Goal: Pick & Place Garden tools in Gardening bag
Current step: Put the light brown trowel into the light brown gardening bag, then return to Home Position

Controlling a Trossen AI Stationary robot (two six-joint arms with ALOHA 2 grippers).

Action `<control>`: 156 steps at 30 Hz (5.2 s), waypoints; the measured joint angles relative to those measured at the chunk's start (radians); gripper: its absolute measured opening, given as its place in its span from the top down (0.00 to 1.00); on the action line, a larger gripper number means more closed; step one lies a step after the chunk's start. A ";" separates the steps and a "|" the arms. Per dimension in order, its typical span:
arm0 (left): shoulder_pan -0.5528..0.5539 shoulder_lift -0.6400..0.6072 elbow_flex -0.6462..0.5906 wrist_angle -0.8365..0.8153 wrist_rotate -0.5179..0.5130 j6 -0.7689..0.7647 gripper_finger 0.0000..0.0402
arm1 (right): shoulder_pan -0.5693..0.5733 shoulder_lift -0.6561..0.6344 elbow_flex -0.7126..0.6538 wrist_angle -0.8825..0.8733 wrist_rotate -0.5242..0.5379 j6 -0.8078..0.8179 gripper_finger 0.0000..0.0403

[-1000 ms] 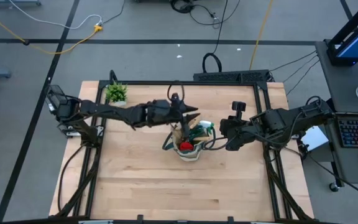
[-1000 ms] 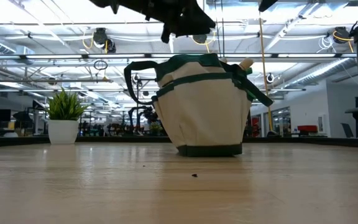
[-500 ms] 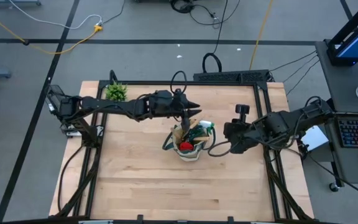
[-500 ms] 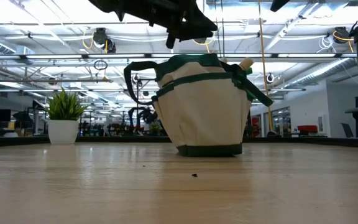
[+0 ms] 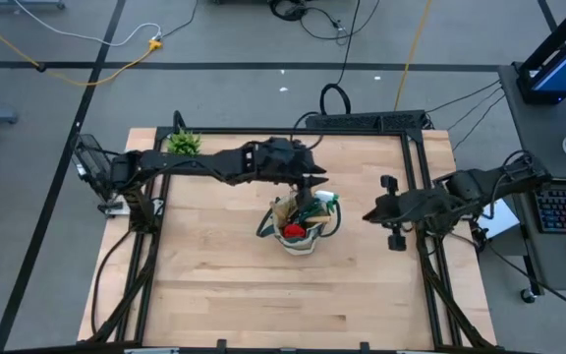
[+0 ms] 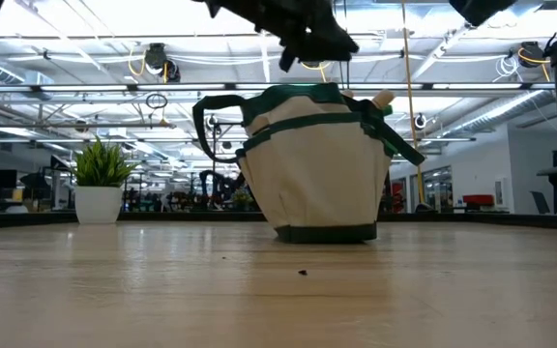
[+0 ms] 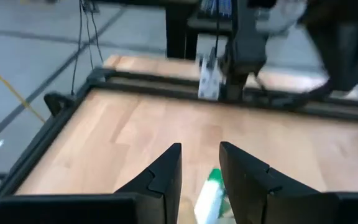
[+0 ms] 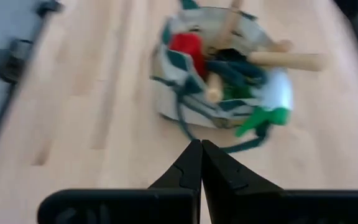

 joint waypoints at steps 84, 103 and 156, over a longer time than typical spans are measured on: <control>0.046 0.181 0.241 -0.395 0.052 -0.020 0.72 | -0.011 -0.252 -0.301 0.279 -0.114 -0.061 1.00; -0.005 -0.074 0.260 -0.618 0.006 -0.075 0.72 | -0.042 -0.254 -0.300 0.280 -0.118 -0.060 1.00; -0.367 -1.268 -0.989 -0.281 -0.411 -0.479 0.72 | -0.042 -0.252 -0.300 0.333 -0.118 -0.018 1.00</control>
